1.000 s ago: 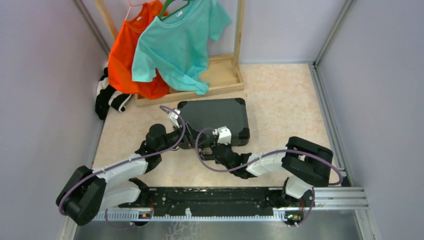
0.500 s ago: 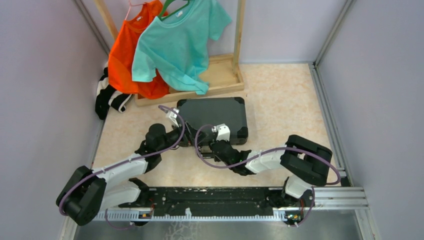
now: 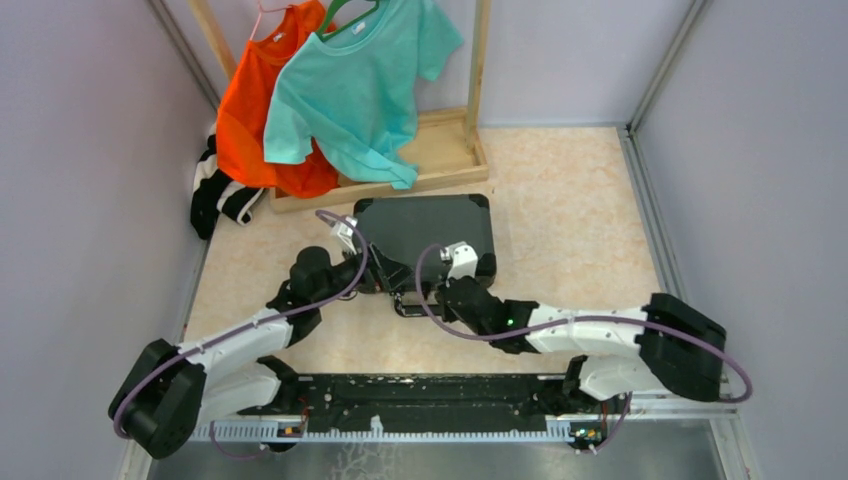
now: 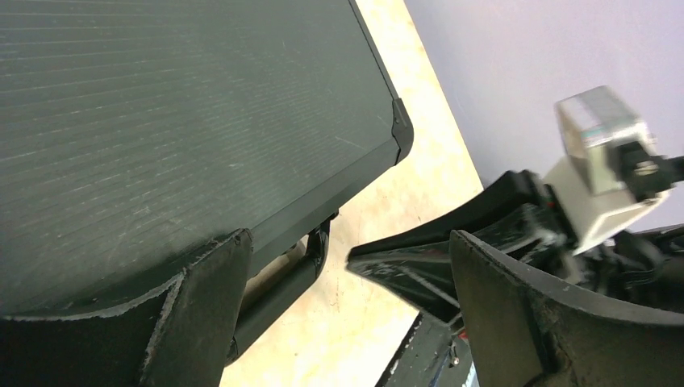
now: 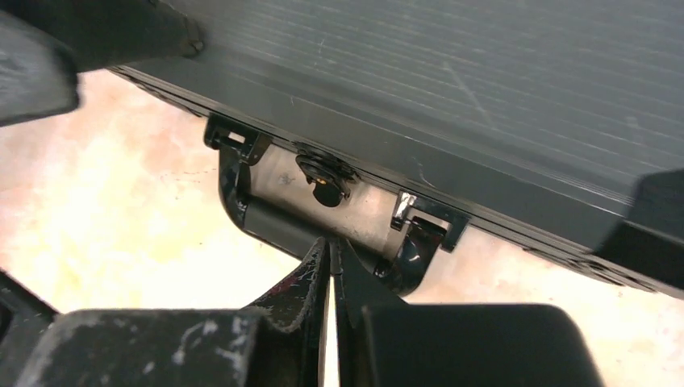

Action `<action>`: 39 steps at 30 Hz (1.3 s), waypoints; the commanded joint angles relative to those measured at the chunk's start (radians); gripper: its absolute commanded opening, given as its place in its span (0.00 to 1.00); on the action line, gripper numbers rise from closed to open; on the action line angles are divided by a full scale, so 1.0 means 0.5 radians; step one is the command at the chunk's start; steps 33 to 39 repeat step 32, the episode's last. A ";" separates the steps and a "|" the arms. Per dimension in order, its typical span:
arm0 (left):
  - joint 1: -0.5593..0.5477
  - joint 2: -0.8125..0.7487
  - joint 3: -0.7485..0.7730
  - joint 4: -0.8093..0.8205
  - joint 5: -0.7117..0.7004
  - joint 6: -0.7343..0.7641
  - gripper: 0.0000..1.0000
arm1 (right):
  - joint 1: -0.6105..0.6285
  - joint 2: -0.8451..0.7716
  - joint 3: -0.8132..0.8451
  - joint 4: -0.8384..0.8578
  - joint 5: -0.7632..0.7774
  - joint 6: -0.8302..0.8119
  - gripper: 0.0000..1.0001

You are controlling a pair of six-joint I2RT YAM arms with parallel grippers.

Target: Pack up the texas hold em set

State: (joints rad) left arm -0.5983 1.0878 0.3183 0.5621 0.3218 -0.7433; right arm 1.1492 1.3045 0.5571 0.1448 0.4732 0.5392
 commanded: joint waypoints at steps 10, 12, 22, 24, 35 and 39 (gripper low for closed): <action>-0.017 -0.329 0.223 -0.995 -0.198 0.208 0.99 | -0.016 -0.981 -0.248 -0.391 0.431 -0.049 0.67; -0.018 -0.373 0.291 -1.095 -0.251 0.237 0.99 | -0.027 -1.075 -0.284 -0.438 0.458 -0.040 0.73; -0.022 -0.607 0.391 -1.356 -0.383 0.241 0.99 | -0.062 -1.354 -0.430 -0.561 0.505 0.010 0.76; -0.021 -0.634 0.389 -1.377 -0.384 0.224 0.99 | -0.062 -1.379 -0.452 -0.570 0.502 0.012 0.76; -0.021 -0.725 0.332 -1.385 -0.437 0.207 0.99 | -0.062 -1.409 -0.476 -0.549 0.493 -0.043 0.76; -0.021 -0.725 0.332 -1.385 -0.437 0.207 0.99 | -0.062 -1.409 -0.476 -0.549 0.493 -0.043 0.76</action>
